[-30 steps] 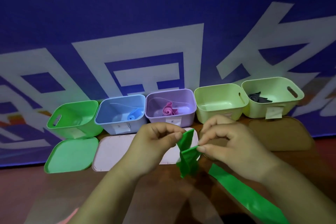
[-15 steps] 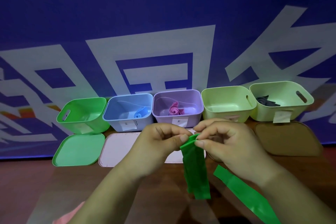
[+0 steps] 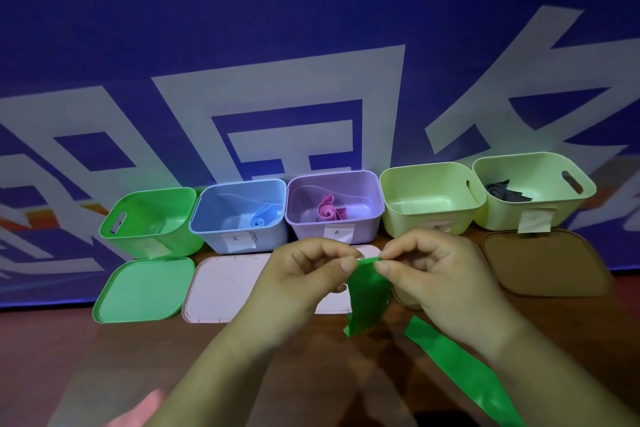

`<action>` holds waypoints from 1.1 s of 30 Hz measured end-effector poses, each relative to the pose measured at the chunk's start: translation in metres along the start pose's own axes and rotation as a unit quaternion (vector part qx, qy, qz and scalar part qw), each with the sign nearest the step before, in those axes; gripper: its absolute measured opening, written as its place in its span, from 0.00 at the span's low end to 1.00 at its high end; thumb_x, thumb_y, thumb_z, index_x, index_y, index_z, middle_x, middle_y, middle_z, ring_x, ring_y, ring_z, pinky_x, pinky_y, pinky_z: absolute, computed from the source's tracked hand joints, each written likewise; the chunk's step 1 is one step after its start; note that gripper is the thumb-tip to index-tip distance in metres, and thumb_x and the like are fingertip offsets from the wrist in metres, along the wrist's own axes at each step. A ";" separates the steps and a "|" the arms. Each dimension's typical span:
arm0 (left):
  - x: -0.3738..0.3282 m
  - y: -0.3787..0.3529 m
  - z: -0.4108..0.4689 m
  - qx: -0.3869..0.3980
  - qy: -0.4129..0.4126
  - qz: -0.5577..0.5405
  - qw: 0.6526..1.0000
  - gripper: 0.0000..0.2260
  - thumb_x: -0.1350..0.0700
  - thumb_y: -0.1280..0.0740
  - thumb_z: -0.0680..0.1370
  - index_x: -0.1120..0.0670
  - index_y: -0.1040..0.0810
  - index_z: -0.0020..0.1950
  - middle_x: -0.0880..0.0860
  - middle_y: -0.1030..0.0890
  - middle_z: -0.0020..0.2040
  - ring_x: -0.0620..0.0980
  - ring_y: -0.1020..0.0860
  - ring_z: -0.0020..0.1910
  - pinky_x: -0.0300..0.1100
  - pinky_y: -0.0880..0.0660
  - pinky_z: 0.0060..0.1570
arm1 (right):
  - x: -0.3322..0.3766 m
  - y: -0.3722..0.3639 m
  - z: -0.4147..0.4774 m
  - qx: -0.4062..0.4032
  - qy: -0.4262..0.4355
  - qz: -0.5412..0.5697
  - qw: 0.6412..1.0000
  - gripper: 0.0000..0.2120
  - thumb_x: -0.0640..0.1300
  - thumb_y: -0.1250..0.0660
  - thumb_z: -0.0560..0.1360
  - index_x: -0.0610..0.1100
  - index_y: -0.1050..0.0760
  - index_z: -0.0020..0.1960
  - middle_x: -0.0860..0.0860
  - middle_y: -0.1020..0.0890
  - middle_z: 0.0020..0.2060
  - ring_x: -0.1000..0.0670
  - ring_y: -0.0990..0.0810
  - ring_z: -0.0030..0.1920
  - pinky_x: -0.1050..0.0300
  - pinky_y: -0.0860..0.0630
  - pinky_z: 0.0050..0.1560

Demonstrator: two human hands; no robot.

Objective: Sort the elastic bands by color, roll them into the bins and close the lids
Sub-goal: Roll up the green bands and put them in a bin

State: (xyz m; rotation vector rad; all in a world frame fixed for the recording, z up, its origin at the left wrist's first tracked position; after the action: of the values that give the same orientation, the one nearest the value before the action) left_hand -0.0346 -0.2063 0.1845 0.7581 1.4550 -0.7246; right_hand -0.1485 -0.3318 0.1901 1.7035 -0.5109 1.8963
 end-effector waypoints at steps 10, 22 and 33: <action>0.045 -0.004 0.015 -0.038 0.028 0.010 0.999 0.06 0.69 0.29 0.74 0.59 0.16 0.45 0.52 0.15 0.38 0.46 0.18 0.39 0.38 0.22 0.44 | -0.052 0.017 0.007 0.002 -0.079 0.018 0.997 0.08 0.29 0.27 0.70 0.41 0.19 0.40 0.52 0.17 0.30 0.59 0.22 0.30 0.68 0.26 0.34; 0.162 -0.002 0.016 -0.021 0.179 0.077 0.981 0.07 0.68 0.29 0.75 0.57 0.16 0.42 0.51 0.16 0.37 0.46 0.20 0.39 0.39 0.24 0.41 | -0.269 0.072 -0.006 0.086 -0.253 -0.326 0.907 0.10 0.40 0.25 0.71 0.55 0.21 0.40 0.57 0.15 0.42 0.54 0.16 0.45 0.56 0.21 0.49; 0.197 0.007 0.026 -0.059 0.225 0.069 0.970 0.02 0.61 0.27 0.71 0.55 0.16 0.42 0.56 0.14 0.41 0.52 0.17 0.43 0.52 0.21 0.51 | -0.316 0.056 0.006 0.132 -0.202 -0.475 0.846 0.12 0.41 0.29 0.69 0.48 0.16 0.52 0.49 0.16 0.51 0.46 0.19 0.52 0.58 0.27 0.49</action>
State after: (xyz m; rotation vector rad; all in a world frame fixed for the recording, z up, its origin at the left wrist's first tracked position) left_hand -0.0145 -0.2189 -0.0126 0.9623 1.8139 -0.3662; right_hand -0.1596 -0.4226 -0.1175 1.9920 0.4434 0.9066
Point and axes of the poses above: each hand's wrist, its own z-axis towards the middle knuckle, its own y-axis out of the back of the hand, x = y × z, the point moved 9 cm from there along z, towards the middle knuckle
